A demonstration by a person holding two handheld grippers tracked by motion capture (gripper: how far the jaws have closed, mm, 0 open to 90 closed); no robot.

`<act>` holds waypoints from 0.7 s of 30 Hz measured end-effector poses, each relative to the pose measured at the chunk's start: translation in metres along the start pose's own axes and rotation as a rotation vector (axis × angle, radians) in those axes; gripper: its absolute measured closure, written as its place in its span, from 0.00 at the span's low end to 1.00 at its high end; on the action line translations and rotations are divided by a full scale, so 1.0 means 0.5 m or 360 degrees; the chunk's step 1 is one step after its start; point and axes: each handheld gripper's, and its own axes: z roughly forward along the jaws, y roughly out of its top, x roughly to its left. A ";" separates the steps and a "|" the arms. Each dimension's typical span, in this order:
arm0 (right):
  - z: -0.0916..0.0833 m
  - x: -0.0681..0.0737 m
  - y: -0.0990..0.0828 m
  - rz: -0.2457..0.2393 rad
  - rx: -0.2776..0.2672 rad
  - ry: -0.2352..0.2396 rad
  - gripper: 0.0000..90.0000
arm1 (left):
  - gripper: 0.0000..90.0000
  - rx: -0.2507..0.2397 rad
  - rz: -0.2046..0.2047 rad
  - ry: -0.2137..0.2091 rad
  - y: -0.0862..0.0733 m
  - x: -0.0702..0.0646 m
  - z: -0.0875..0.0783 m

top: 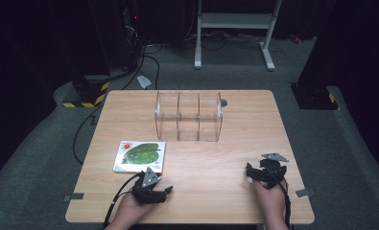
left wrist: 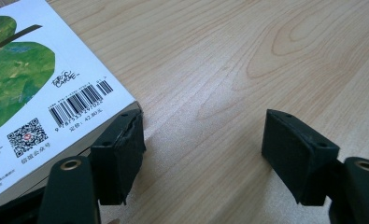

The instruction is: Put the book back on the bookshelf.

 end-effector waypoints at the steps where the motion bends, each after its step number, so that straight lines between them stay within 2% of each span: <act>1: 0.000 0.000 0.000 0.0003 -0.0001 0.0000 0.10 | 0.33 0.0000 0.0000 0.0000 0.000 0.000 0.000; 6: -0.001 -0.001 -0.001 -0.0010 -0.0007 -0.0001 0.10 | 0.33 0.0001 0.0001 0.0003 0.000 -0.001 0.000; 8: -0.002 -0.001 -0.002 -0.0018 -0.0006 0.0003 0.10 | 0.35 0.0004 0.0013 -0.0019 0.001 0.000 -0.002; 11: -0.003 -0.001 -0.003 -0.0017 -0.0002 0.0008 0.10 | 0.38 0.0018 -0.0007 -0.0067 0.004 0.004 -0.007; 13: -0.003 -0.002 -0.003 -0.0018 -0.0005 0.0012 0.10 | 0.39 -0.0015 -0.0011 -0.0056 0.010 0.013 -0.018; 14: -0.003 -0.002 -0.003 -0.0017 -0.0004 0.0013 0.10 | 0.39 -0.0036 -0.0011 -0.0035 0.013 0.021 -0.026; 15: -0.003 -0.002 -0.003 -0.0017 -0.0004 0.0013 0.10 | 0.39 -0.0054 -0.0014 0.0012 0.015 0.032 -0.034; 16: -0.003 -0.001 -0.003 -0.0017 -0.0005 0.0013 0.10 | 0.40 -0.0080 -0.0076 0.0093 0.017 0.064 -0.049; 17: -0.003 -0.001 -0.003 -0.0017 -0.0005 0.0013 0.10 | 0.41 -0.0080 -0.0076 0.0093 0.017 0.064 -0.049; 18: -0.003 -0.001 -0.003 -0.0014 -0.0001 0.0014 0.10 | 0.41 -0.0081 -0.0104 0.0135 0.015 0.079 -0.054; 19: -0.003 -0.001 -0.003 -0.0013 -0.0001 0.0014 0.10 | 0.41 -0.0056 -0.0132 0.0223 0.008 0.107 -0.062; 21: -0.003 -0.001 -0.003 -0.0013 -0.0001 0.0014 0.10 | 0.40 -0.0026 -0.0156 0.0283 0.000 0.132 -0.068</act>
